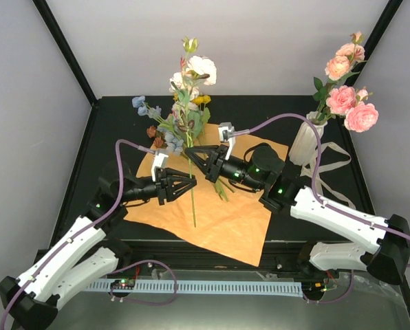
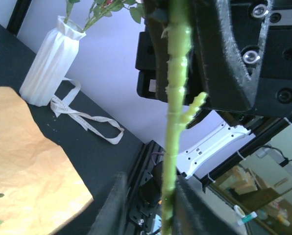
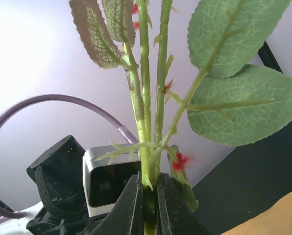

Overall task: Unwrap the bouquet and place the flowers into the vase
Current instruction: Insert the fake flower into the vase.

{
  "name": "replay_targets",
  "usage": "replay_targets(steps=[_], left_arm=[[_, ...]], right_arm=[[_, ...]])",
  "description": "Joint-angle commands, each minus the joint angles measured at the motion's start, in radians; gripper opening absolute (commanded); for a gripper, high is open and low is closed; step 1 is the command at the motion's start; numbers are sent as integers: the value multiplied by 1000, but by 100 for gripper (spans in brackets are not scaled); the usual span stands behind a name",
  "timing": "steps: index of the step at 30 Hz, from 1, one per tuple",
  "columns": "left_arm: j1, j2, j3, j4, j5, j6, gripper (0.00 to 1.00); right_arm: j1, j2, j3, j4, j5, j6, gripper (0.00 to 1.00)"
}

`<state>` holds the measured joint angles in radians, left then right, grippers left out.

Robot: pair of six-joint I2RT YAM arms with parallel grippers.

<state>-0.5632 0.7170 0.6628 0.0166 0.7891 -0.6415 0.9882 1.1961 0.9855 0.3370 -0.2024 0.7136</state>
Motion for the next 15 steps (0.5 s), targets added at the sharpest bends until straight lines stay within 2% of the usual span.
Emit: replay_targets(steps=[1, 2, 3, 11, 15], left_arm=[[-2, 16, 9, 67, 69, 16, 15], [-2, 18, 9, 71, 81, 33, 5], [-3, 16, 13, 65, 94, 55, 2], [-4, -43, 34, -60, 161, 274, 1], [-6, -65, 33, -100, 181, 340, 2]], right_arm=[[9, -32, -3, 31, -34, -29, 2], [9, -38, 0, 6, -39, -46, 3], [9, -47, 4, -15, -43, -64, 5], [7, -122, 92, -297, -40, -227, 36], [4, -141, 130, -419, -47, -282, 42]])
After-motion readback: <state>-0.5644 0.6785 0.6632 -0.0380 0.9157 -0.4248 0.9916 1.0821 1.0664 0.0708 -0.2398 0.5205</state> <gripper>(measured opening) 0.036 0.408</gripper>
